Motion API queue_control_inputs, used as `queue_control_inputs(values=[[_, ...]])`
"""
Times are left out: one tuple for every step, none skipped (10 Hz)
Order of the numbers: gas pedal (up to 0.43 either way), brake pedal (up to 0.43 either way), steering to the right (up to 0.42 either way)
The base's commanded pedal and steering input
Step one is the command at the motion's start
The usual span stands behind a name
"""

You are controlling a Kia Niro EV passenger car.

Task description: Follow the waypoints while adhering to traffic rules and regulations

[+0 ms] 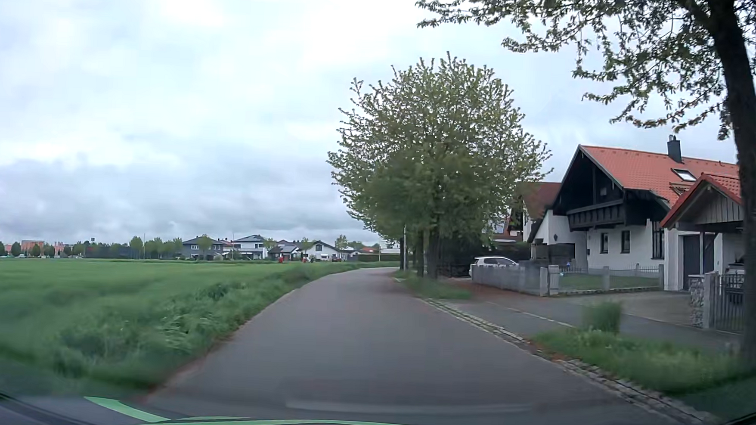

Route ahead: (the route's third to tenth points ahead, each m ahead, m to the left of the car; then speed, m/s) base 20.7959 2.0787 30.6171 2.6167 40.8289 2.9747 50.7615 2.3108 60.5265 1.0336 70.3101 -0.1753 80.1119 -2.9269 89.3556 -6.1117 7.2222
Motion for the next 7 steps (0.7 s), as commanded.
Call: queue_control_inputs(values=[[0.11, 0.0, -0.002], [0.11, 0.0, -0.006], [0.11, 0.0, -0.01], [0.11, 0.0, -0.011], [0.11, 0.0, -0.011], [0.11, 0.0, -0.012], [0.11, 0.0, -0.014]])
